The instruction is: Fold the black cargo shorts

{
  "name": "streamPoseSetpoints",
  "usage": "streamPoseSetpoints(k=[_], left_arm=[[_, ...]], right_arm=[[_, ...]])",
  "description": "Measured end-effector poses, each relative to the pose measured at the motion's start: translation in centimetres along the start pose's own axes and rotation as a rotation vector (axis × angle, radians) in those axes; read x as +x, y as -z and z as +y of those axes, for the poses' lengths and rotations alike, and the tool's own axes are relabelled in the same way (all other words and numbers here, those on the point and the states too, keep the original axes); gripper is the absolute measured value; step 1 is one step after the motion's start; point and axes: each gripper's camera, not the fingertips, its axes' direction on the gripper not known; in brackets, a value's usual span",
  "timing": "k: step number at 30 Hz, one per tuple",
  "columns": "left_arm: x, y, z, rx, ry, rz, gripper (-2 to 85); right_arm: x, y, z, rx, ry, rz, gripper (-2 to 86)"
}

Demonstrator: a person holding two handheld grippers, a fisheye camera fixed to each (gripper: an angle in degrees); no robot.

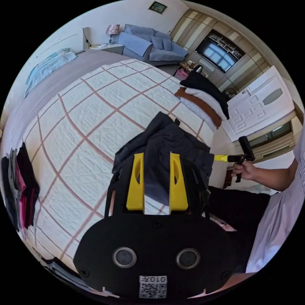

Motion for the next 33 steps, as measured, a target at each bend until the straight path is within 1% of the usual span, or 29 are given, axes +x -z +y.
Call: streamPoseSetpoints(k=[2, 4, 5, 6, 8, 9, 10, 12, 13, 14, 15, 16, 18, 22, 26, 29, 31, 33], left_arm=[[-1.7, -1.2, -1.3, -0.021, -0.080, 0.004, 10.2], [-2.7, -3.1, -2.9, -0.066, -0.157, 0.036, 10.1], [-2.9, -4.7, -4.0, -0.119, -0.225, 0.057, 9.8], [-2.9, -6.5, -5.0, -0.187, -0.289, 0.077, 9.3], [-2.9, -8.8, -6.0, -0.275, -0.350, 0.097, 8.0], [-2.9, -10.0, -6.4, -0.319, -0.381, 0.103, 7.4], [-2.9, -10.4, -6.5, -0.332, -0.392, 0.101, 7.1], [-3.6, -11.2, -6.7, -0.341, -0.396, 0.071, 6.5], [-3.9, -11.3, -6.7, -0.345, -0.396, 0.063, 6.4], [-4.5, -11.3, -6.5, -0.341, -0.390, 0.050, 6.4], [-5.3, -11.3, -6.4, -0.325, -0.373, 0.059, 6.4], [-5.7, -11.4, -6.3, -0.323, -0.364, 0.073, 6.5], [-7.1, -11.8, -6.2, -0.350, -0.343, 0.110, 7.0], [-8.3, -10.2, -6.4, -0.333, -0.416, 0.196, 8.5], [-11.1, -8.9, -6.0, -0.395, -0.453, 0.261, 9.5], [-12.8, -8.6, -5.7, -0.435, -0.464, 0.283, 9.3], [-13.4, -8.8, -5.4, -0.472, -0.487, 0.278, 8.9], [-13.9, -9.4, -5.4, -0.511, -0.503, 0.311, 7.6]], right_arm=[[-1.4, -2.0, -1.6, -0.029, -0.019, 0.061, 9.5], [-3.0, -3.9, -3.1, -0.102, -0.086, 0.250, 9.2], [-3.6, -4.0, -3.3, -0.117, -0.084, 0.287, 8.8], [-5.1, -3.8, -3.4, -0.134, -0.054, 0.344, 8.1], [-8.4, -2.3, -2.8, -0.121, 0.058, 0.381, 7.1], [-10.9, -0.7, -1.9, -0.094, 0.150, 0.410, 6.7], [-13.3, 1.2, -0.6, -0.041, 0.252, 0.436, 6.6], [-15.2, 3.9, 1.4, 0.062, 0.381, 0.461, 6.6], [-14.4, 5.2, 2.1, 0.121, 0.374, 0.479, 6.6], [-13.2, 5.7, 2.2, 0.145, 0.334, 0.472, 6.6], [-9.5, 5.9, 2.0, 0.171, 0.215, 0.408, 6.7], [-5.0, 4.7, 1.6, 0.126, 0.084, 0.308, 6.6], [-0.9, 2.9, 1.2, 0.019, -0.042, 0.193, 6.4], [0.2, 4.4, 3.0, 0.080, -0.072, 0.103, 6.9], [0.9, 5.9, 7.0, 0.108, -0.156, -0.009, 7.1], [-1.2, 4.3, 10.2, 0.022, -0.147, -0.034, 7.1], [-3.2, 0.4, 11.7, -0.126, -0.123, -0.034, 7.0], [-4.0, -3.0, 12.0, -0.197, -0.122, -0.059, 6.9]])
